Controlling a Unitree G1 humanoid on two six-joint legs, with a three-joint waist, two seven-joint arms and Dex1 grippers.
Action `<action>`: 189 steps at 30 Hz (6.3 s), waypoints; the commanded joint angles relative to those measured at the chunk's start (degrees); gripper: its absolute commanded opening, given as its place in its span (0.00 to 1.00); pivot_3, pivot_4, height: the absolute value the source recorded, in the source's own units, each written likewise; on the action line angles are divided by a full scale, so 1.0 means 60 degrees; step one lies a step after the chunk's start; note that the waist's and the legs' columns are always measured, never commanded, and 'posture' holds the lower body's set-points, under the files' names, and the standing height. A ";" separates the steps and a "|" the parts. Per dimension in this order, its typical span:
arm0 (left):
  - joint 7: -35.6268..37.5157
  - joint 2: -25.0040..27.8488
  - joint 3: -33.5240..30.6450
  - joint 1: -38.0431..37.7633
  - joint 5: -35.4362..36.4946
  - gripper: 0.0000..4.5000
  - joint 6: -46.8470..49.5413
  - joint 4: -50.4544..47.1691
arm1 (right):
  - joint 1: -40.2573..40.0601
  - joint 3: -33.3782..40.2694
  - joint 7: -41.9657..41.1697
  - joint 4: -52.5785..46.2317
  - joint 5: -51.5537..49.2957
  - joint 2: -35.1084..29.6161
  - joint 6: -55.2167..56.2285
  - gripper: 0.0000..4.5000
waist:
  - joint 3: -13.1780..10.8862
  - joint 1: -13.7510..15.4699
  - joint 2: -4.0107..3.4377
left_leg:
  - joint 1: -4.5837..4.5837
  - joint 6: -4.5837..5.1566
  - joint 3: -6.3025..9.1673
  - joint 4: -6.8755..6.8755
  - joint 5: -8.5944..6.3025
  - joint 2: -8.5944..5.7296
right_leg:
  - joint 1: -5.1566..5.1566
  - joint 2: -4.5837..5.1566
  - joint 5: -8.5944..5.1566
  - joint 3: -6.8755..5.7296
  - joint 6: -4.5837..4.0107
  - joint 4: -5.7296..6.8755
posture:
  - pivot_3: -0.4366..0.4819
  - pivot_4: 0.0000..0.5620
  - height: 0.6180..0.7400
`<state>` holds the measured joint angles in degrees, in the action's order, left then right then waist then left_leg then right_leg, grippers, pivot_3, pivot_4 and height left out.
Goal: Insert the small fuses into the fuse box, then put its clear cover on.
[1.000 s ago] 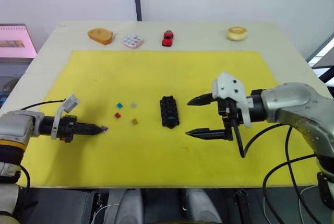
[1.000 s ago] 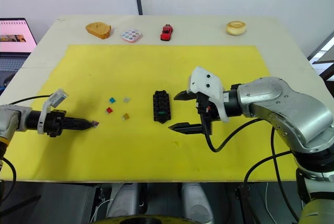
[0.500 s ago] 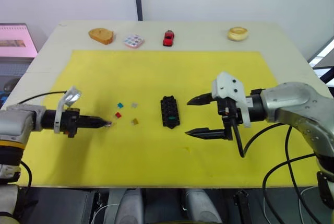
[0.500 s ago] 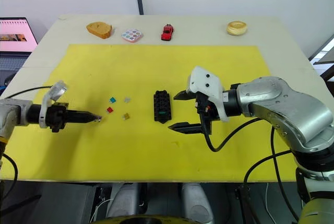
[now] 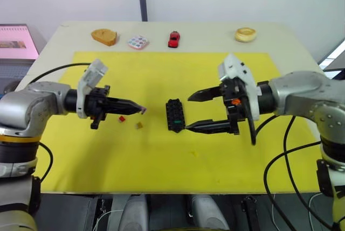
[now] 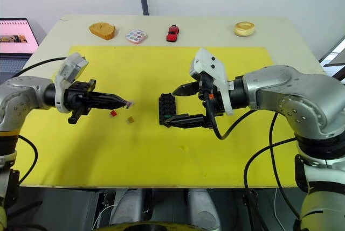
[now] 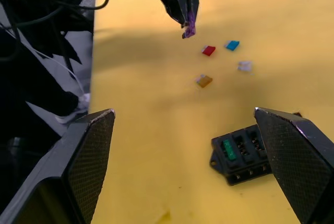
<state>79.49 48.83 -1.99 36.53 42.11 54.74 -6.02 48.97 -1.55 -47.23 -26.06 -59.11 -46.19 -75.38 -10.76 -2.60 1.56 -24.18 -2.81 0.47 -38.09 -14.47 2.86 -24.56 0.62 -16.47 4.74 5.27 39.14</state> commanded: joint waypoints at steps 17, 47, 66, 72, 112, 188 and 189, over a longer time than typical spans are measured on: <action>-0.0850 -0.0766 -0.0064 0.0797 0.1030 0.00 -0.0140 -0.0948 | 0.1919 0.0606 0.2575 0.1457 -0.1372 0.2447 -0.2470 0.50 | 0.0000 0.0007 0.0000 | -0.0002 0.0000 0.0006 0.0001 0.0000 -0.0001 | 0.0000 0.0000 0.0000 -0.0003 0.0000 0.0001 | 0.48 0.27 1.00; -0.1229 -0.0628 -0.0010 0.0653 0.1132 0.00 -0.0153 -0.1215 | 0.2057 0.0768 0.2737 0.1639 -0.1423 0.2732 -0.2650 0.00 | 0.0000 0.0001 0.0000 | -0.0003 0.0000 0.0008 0.0002 0.0000 -0.0002 | 0.0000 0.0000 0.0000 -0.0005 0.0001 -0.0001 | 0.48 0.27 1.00; -0.0663 -0.0169 0.1798 -0.0413 -0.2016 0.98 -0.3366 -0.0841 | 0.1673 -0.3495 0.0244 0.1034 0.2902 -0.0242 0.1162 0.00 | -0.0002 -0.0010 -0.0004 | -0.0003 0.0000 0.0000 0.0011 0.0000 -0.0005 | -0.0003 0.0001 -0.0002 -0.0001 0.0000 -0.0017 | 0.48 0.27 1.00; -0.0967 -0.0998 0.2456 -0.0552 -0.3062 0.98 -0.4555 -0.0139 | 0.1593 -0.4775 -0.0794 0.1406 0.4545 -0.0228 0.2454 0.00 | -0.0003 0.0019 -0.0004 | -0.0019 0.0000 0.0000 0.0007 0.0000 -0.0004 | -0.0015 0.0000 -0.0002 0.0000 0.0000 -0.0017 | 0.48 0.27 1.00; -0.1624 -0.2017 0.2565 -0.0521 -0.4107 0.98 -0.5460 0.0559 | 0.1190 -0.5289 -0.2125 0.1899 0.7368 0.0927 0.3383 0.00 | -0.0003 0.0015 -0.0004 | -0.0026 0.0000 0.0009 0.0003 0.0000 -0.0004 | -0.0020 0.0001 0.0000 -0.0008 0.0001 -0.0010 | 0.48 0.27 1.00; -0.1850 -0.2123 0.2626 -0.0773 -0.4102 1.00 -0.5261 0.0205 | 0.1703 -0.4730 -0.2838 0.1814 0.7937 0.1348 0.2705 0.42 | -0.0002 0.0014 -0.0005 | -0.0017 0.0000 0.0012 -0.0001 0.0000 -0.0005 | -0.0012 0.0001 0.0001 -0.0011 0.0000 -0.0003 | 0.48 0.27 1.00; -0.1851 -0.2127 0.2631 -0.0772 -0.4108 1.00 -0.5267 0.0216 | 0.1715 -0.4667 -0.2847 0.1769 0.7868 0.1332 0.2669 0.42 | -0.0002 0.0014 -0.0005 | -0.0017 0.0000 0.0012 -0.0001 0.0000 -0.0005 | -0.0012 0.0002 0.0001 -0.0011 0.0000 -0.0003 | 0.48 0.27 1.00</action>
<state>68.49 36.03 14.46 31.74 17.46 23.45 -3.07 57.43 -32.35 -63.99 -13.42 -10.61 -38.30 -58.95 -10.78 -2.52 1.53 -24.28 -2.81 0.54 -38.09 -14.47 2.82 -24.63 0.62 -16.47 4.67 5.27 39.12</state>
